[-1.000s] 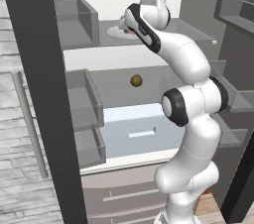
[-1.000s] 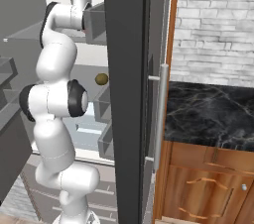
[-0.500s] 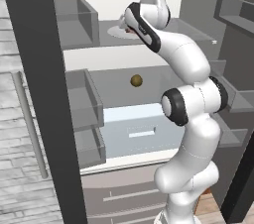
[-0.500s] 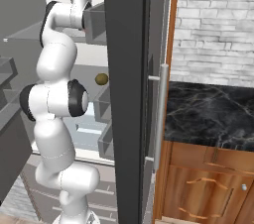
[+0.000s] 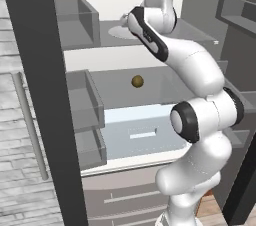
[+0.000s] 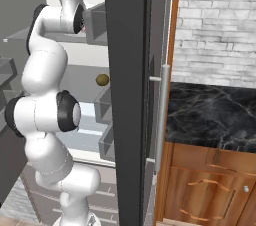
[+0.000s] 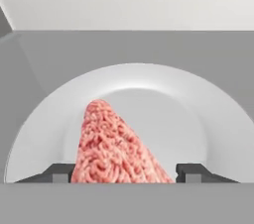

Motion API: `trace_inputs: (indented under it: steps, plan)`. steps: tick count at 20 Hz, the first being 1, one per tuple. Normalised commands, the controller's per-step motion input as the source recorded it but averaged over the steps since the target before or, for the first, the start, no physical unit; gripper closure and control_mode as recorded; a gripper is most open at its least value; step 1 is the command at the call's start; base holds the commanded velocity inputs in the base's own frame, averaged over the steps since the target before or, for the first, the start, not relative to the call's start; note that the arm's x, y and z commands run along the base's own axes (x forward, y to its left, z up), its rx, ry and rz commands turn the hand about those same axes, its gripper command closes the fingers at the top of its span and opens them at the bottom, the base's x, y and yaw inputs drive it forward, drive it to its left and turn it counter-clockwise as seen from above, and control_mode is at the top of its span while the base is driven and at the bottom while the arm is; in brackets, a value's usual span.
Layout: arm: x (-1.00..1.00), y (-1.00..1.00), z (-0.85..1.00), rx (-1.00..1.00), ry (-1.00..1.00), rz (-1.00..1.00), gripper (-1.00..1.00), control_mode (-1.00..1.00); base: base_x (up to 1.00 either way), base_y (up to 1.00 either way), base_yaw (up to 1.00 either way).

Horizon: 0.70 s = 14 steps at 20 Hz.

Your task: Transport the steak from the fridge to the microwave and turn on the microwave.

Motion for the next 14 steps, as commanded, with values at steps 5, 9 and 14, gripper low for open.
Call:
trace_inputs:
  steps: [5, 9, 14]
  plan:
    - [-0.57, 0.0, 0.02, 0.0, -0.13, 0.0, 1.0, -1.0, 0.0, 0.0, 0.0]
    - [-0.51, 0.0, 0.22, 0.0, -0.03, -0.03, 1.0, -1.0, 0.0, 0.0, 0.0]
    - [-0.54, 0.0, 0.25, 0.0, 0.0, -0.04, 1.0, -1.0, 0.0, 0.0, 0.0]
